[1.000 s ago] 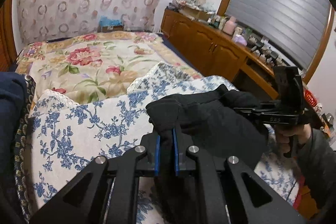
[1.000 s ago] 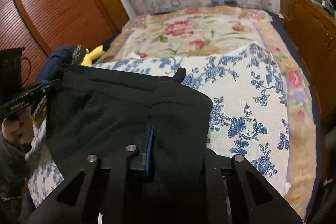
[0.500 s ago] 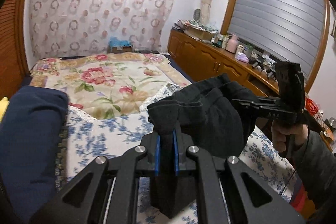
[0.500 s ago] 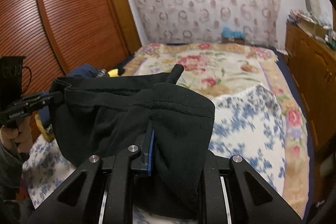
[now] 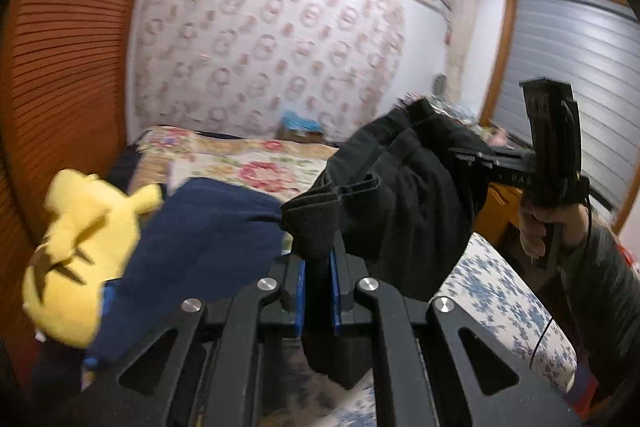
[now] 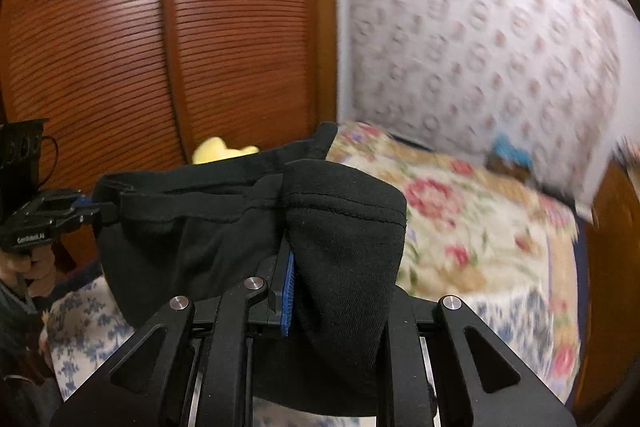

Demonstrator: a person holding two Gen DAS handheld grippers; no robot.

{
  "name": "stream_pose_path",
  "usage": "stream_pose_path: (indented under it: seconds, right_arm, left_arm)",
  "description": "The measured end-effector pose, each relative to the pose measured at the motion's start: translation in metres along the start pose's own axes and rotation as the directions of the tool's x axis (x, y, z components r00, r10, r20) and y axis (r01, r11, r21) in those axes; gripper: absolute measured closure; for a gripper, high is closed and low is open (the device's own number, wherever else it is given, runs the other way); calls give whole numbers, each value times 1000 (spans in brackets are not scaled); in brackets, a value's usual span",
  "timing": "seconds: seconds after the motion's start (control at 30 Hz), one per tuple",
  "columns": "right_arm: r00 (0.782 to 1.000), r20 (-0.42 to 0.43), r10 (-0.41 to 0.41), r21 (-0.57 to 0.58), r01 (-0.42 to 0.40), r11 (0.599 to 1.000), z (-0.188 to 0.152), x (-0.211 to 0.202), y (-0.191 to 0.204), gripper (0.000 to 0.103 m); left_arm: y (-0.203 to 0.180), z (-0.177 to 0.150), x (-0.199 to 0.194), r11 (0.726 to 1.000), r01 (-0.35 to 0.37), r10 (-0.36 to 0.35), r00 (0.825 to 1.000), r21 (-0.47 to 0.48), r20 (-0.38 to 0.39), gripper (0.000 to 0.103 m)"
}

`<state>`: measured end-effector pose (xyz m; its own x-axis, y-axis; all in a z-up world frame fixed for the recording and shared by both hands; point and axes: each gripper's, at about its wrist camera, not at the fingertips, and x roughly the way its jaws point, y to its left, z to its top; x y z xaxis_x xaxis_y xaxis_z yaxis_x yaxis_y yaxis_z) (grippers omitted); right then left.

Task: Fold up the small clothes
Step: 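Lift the folded shirt and carry it onto the navy clothes stack with both tools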

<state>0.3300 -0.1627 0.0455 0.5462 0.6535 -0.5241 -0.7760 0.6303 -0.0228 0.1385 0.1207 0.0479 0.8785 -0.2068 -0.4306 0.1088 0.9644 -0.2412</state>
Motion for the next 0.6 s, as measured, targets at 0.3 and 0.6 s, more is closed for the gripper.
stream_pose_path:
  seconds: [0.3, 0.6]
  right_arm:
    - [995, -45, 93, -199, -100, 975, 75, 108, 87, 88]
    - [994, -106, 15, -149, -31, 988, 82, 197, 109, 71]
  left_arm:
    - [77, -39, -15, 982, -136, 130, 990, -132, -50, 95]
    - [98, -49, 0, 975, -168, 154, 983, -147, -101, 93]
